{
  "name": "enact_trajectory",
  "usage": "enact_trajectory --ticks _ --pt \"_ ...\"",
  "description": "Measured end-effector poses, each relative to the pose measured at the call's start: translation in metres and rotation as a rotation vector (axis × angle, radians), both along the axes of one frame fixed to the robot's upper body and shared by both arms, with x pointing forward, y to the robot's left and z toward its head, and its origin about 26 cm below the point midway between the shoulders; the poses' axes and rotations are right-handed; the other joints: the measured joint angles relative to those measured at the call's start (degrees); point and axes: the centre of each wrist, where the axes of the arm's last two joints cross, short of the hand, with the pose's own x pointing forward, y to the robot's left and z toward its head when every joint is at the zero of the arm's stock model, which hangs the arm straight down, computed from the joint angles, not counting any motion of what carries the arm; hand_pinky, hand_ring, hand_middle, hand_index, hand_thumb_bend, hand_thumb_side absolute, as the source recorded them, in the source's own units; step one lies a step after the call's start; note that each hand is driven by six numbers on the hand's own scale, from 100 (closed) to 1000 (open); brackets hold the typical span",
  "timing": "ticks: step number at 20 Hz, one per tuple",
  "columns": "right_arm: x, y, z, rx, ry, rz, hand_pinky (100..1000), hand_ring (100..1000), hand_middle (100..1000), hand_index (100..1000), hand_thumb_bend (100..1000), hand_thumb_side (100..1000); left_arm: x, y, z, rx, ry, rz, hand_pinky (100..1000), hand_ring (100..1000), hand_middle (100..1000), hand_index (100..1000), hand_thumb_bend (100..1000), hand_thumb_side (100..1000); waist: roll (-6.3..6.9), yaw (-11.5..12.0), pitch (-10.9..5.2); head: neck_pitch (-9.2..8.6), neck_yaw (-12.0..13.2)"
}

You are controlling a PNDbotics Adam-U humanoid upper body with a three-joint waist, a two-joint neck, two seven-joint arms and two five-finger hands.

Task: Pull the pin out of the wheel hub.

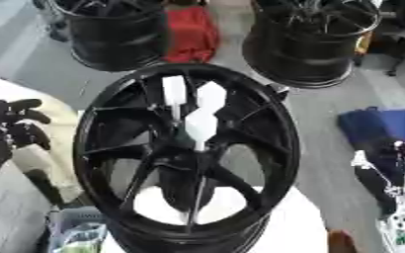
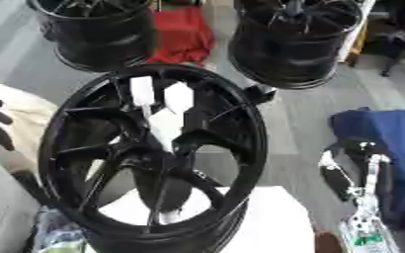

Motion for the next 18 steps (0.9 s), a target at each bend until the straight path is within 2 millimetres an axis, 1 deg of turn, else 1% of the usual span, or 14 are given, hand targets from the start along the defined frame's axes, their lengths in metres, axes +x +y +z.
enact_trajectory --ticks 10,11,12,13,15,16,18 --pt "0.001 0.001 0.003 -0.002 -0.002 0.003 731 671 698 557 106 100 0.000 0.000 0.000 -0.003 0.000 -0.001 560 545 640 861 100 879 -0.07 0.13 0.00 0.00 0.15" --pt "0.002 0.001 0.004 -0.002 -0.003 0.004 739 678 705 680 202 100 0.000 0.000 0.000 -0.003 0.000 -0.001 560 545 640 861 100 879 -0.07 0.13 0.00 0.00 0.16" --pt "0.002 0.001 0.005 -0.004 -0.004 0.005 740 679 705 689 209 100 0.000 0.000 0.000 -0.003 0.000 -0.001 560 545 640 861 100 879 -0.15 0.22 -0.03 0.00 0.13" --pt "0.004 0.000 0.008 -0.012 -0.010 0.009 745 683 710 751 277 104 0.000 0.000 0.000 -0.003 0.002 -0.003 560 546 640 861 100 879 -0.34 0.41 -0.12 0.00 0.06" --pt "0.012 -0.001 0.026 -0.053 -0.051 0.033 755 690 718 792 341 175 -0.001 -0.001 -0.002 -0.003 0.009 -0.004 561 546 640 861 100 880 -1.06 0.73 -0.69 0.00 -0.23" --pt "0.016 -0.001 0.038 -0.082 -0.077 0.050 756 695 722 799 355 192 -0.001 -0.001 -0.002 -0.002 0.011 -0.005 561 546 640 861 100 880 -1.41 0.92 -0.89 0.00 -0.29" --pt "0.025 0.001 0.059 -0.153 -0.115 0.091 769 706 734 823 392 233 -0.001 -0.002 -0.002 -0.002 0.015 -0.009 561 546 641 862 100 881 -1.65 1.22 -0.96 0.00 -0.51"
